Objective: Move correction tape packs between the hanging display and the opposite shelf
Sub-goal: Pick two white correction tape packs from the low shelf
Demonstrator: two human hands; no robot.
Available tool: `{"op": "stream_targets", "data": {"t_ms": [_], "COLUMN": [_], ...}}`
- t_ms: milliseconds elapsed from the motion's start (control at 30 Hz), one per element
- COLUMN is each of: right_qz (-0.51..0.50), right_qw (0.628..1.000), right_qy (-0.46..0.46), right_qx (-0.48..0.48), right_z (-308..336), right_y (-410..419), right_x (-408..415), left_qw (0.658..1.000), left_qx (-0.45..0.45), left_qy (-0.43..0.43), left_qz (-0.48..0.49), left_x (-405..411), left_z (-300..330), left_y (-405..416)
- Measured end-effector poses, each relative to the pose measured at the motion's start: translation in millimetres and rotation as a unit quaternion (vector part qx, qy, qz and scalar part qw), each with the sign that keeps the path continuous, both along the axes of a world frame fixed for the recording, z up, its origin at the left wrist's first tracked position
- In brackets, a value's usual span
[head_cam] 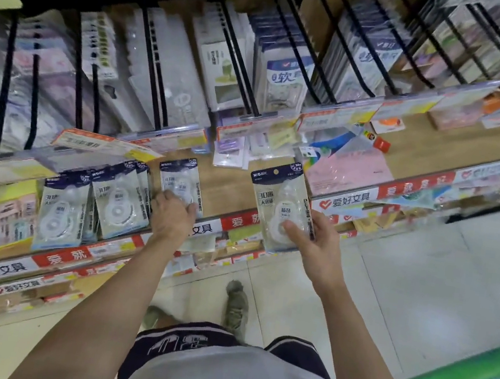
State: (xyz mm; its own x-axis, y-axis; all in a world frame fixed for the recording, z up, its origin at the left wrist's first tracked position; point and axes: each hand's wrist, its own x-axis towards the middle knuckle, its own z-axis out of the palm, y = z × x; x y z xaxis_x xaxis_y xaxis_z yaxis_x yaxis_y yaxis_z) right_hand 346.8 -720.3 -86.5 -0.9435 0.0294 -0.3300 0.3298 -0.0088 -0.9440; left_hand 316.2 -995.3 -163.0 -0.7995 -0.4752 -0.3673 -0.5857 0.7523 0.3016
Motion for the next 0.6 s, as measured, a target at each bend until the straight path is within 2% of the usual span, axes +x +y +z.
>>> {"op": "stream_targets", "data": {"t_ms": [267,400,600], "right_qz": [0.007,0.007,0.025], "right_qw": [1.0,1.0,1.0], "right_qy": [0.002,0.004,-0.004], "right_qx": [0.004,0.003,0.004], "right_z": [-1.4,1.1,1.2], "right_y": [-1.1,-0.3,-8.7], "right_x": [8.4,6.8,0.8], "left_qw": [0.995,0.98,0.942], "left_qx": [0.033,0.127,0.268], "left_qy": [0.07,0.123,0.124], "left_qz": [0.059,0.094,0.159], "left_x": [-5.7,-2.3,0.9], "left_z": [-2.3,2.6,3.4], "left_y": [3.1,8.0,4.4]}}
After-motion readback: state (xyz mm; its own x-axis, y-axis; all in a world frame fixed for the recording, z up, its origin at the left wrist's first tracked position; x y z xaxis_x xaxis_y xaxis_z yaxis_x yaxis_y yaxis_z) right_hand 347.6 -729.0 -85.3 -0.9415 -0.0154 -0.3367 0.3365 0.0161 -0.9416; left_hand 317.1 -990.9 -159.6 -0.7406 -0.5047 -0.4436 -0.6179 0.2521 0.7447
